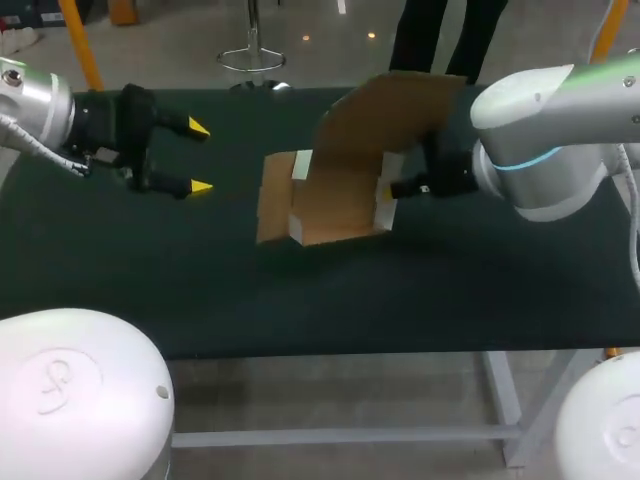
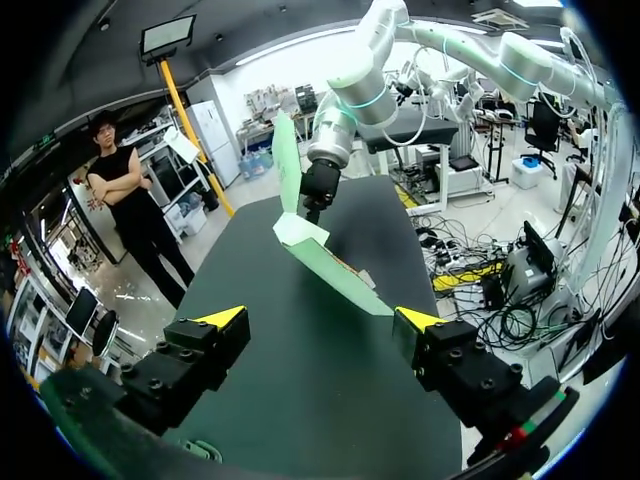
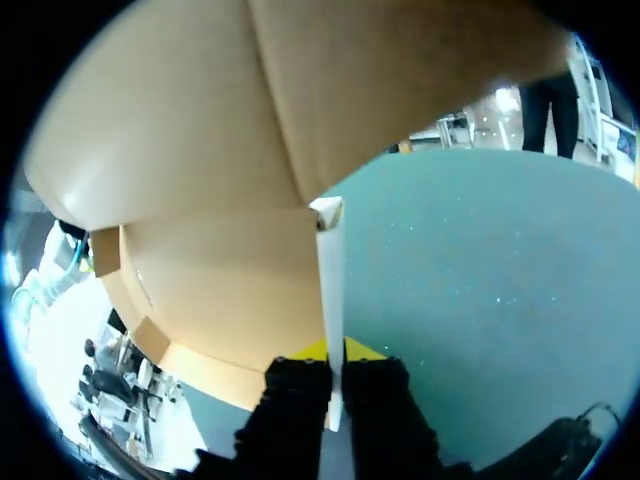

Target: Assemble the packaging by folding the flat box into shape, placing the metal phone stand inside, and closing the box properly

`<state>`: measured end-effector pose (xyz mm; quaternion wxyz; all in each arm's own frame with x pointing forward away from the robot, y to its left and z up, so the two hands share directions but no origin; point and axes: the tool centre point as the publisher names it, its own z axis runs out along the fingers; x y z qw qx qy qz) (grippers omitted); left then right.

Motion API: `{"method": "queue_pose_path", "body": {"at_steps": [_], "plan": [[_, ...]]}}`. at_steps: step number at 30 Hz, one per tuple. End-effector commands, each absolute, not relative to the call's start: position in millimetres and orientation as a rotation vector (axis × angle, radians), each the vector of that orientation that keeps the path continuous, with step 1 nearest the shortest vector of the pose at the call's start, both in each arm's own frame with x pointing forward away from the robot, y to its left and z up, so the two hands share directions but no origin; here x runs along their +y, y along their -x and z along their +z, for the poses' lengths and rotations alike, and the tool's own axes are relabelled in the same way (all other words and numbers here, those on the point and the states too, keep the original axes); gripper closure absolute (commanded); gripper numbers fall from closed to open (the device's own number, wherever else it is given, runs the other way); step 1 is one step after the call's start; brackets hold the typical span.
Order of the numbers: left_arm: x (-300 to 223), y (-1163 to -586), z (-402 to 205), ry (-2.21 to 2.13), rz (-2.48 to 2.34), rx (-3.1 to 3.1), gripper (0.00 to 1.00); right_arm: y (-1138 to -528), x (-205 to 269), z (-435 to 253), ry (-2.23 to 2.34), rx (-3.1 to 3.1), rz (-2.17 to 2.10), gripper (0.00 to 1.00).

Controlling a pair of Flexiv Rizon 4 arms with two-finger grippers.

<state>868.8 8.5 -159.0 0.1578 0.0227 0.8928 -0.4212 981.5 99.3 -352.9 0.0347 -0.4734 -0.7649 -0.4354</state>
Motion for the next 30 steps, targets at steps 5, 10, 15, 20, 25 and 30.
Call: {"method": "queue_pose_path", "body": {"at_steps": [5, 10, 15, 20, 25, 30], "plan": [[10.7, -873.9, -153.2, -0.147, -1.231, 2.673, 0.00, -984.0, 95.3, -350.2, 1.357, -2.419, -0.911, 1.00], [10.7, -873.9, -153.2, -0.147, -1.231, 2.673, 0.00, -984.0, 95.3, -350.2, 1.357, -2.419, -0.911, 1.00], [1.2, -887.1, -162.6, -0.269, -1.179, 2.686, 0.00, -985.3, 93.0, -354.4, 1.429, -2.349, -0.836, 1.00], [2.5, -894.3, -174.3, -0.283, -1.137, 2.726, 0.00, -984.7, 80.7, -361.2, 1.584, -2.301, -0.651, 1.00], [0.6, -899.2, -183.8, -0.286, -1.080, 2.754, 0.00, -980.7, 71.0, -368.1, 1.687, -2.255, -0.513, 1.00], [1.1, -900.8, -191.9, -0.320, -1.070, 2.753, 0.00, -970.2, 66.0, -372.0, 1.793, -2.199, -0.373, 1.00]]}}
